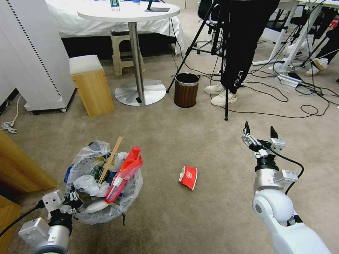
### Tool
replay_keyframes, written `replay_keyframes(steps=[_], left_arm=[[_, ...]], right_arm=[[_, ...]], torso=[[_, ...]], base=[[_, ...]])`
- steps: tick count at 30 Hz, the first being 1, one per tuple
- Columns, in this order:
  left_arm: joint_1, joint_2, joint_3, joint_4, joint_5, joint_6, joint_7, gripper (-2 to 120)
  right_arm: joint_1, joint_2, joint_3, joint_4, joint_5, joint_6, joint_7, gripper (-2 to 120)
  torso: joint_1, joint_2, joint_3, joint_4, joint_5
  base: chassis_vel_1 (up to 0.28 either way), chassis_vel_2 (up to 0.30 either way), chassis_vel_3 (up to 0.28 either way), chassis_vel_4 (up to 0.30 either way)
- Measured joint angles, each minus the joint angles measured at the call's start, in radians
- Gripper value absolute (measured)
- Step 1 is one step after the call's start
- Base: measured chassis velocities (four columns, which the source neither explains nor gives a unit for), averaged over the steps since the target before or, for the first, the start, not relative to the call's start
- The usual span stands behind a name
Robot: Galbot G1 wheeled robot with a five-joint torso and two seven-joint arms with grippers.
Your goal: Pick up the trash bin and place the garbage on the floor into it.
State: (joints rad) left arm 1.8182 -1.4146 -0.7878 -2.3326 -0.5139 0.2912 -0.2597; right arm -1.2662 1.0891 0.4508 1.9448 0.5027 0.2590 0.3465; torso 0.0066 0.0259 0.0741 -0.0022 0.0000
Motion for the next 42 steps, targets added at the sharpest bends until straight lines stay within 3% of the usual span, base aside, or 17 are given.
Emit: replay_keyframes(steps=[42], left_arm=[[-0.017, -0.003, 0.005, 0.034, 0.009, -0.011, 0.009, 0]], right_arm=[[0.02, -0.014, -0.018, -0.001, 0.047, -0.021, 0.002, 100]], torso=[[0.0, 0.0, 0.0, 0.0, 0.0001]], base=[[-0.052, 0.049, 0.05, -0.047]])
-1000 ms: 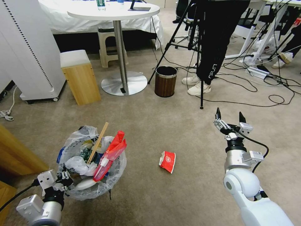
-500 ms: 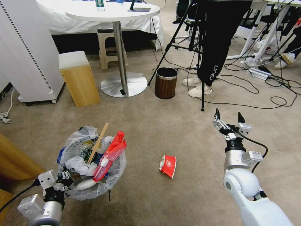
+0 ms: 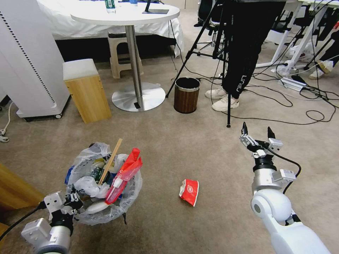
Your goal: Pick up the trash bin and place the garbage on the floor into it.
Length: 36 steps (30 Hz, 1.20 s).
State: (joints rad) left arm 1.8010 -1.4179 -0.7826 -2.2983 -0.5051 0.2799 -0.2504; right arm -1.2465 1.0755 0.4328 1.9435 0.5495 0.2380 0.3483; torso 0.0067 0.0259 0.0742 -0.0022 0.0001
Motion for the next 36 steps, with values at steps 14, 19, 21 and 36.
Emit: replay_keyframes(steps=[14, 19, 21, 36], left_arm=[[-0.011, 0.003, 0.007, 0.02, -0.005, -0.005, 0.005, 0], [-0.012, 0.0, 0.009, 0.029, -0.005, -0.011, 0.008, 0], [-0.012, -0.001, 0.01, 0.032, -0.005, -0.013, 0.009, 0], [-0.009, 0.005, 0.002, 0.065, -0.008, -0.028, 0.013, 0]], right_arm=[[0.019, -0.017, -0.005, 0.0, 0.106, -0.095, 0.057, 100], [0.085, -0.037, -0.037, -0.025, 0.281, -0.24, 0.114, 100], [0.099, -0.039, -0.044, -0.032, 0.326, -0.277, 0.121, 100], [0.272, 0.113, -0.161, -0.19, 0.79, -0.597, 0.269, 100]], torso=[[0.0, 0.0, 0.0, -0.0001, -0.0001], [0.0, 0.0, 0.0, 0.0, 0.0], [0.0, 0.0, 0.0, 0.0001, 0.0], [0.0, 0.0, 0.0, 0.0001, -0.0002]], base=[[0.0, 0.0, 0.0, 0.0], [0.0, 0.0, 0.0, 0.0], [0.0, 0.0, 0.0, 0.0], [0.0, 0.0, 0.0, 0.0]])
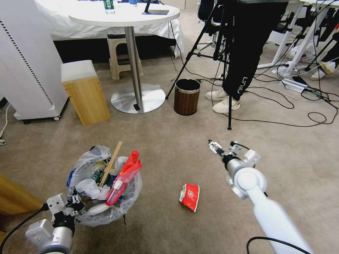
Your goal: Pick up the trash bin and place the garbage on the floor into it.
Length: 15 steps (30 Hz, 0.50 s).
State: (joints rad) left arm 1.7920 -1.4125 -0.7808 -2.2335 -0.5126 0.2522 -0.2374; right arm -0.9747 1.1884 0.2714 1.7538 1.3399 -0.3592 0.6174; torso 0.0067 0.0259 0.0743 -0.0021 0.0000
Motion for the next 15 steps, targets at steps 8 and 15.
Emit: replay_keyframes(steps=[8, 15], left_arm=[[-0.008, -0.003, 0.006, 0.024, 0.005, -0.004, 0.001, 0], [-0.007, -0.01, 0.005, 0.032, 0.01, -0.007, 0.001, 0]], right_arm=[[0.026, 0.113, -0.034, -0.111, 0.042, -0.161, 0.101, 100], [0.065, 0.2, -0.116, -0.286, -0.037, -0.206, 0.094, 100]], torso=[[0.0, 0.0, 0.0, -0.0002, -0.0001], [0.0, 0.0, 0.0, 0.0, 0.0001]], base=[[0.0, 0.0, 0.0, 0.0], [0.0, 0.0, 0.0, 0.0]])
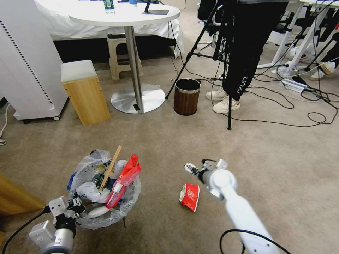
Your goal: Pick up the trash bin and place the garbage on the floor into it.
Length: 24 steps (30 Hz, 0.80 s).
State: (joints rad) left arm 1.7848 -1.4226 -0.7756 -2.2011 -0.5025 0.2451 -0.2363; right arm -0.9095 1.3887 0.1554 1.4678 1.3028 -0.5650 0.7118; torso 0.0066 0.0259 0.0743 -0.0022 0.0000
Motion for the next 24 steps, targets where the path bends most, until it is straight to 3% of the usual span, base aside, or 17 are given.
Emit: replay_keyframes(steps=[12, 24], left_arm=[[-0.008, -0.02, 0.005, 0.005, 0.017, -0.003, -0.002, 0], [-0.017, -0.027, 0.006, 0.013, 0.022, -0.005, -0.003, 0]], right_arm=[[-0.014, 0.061, -0.077, -0.107, -0.085, 0.037, -0.01, 99], [-0.063, 0.056, -0.085, -0.107, -0.142, 0.061, -0.004, 95]], torso=[[0.0, 0.0, 0.0, 0.0, -0.0001], [0.0, 0.0, 0.0, -0.0001, -0.0001]], base=[[0.0, 0.0, 0.0, 0.0], [0.0, 0.0, 0.0, 0.0]])
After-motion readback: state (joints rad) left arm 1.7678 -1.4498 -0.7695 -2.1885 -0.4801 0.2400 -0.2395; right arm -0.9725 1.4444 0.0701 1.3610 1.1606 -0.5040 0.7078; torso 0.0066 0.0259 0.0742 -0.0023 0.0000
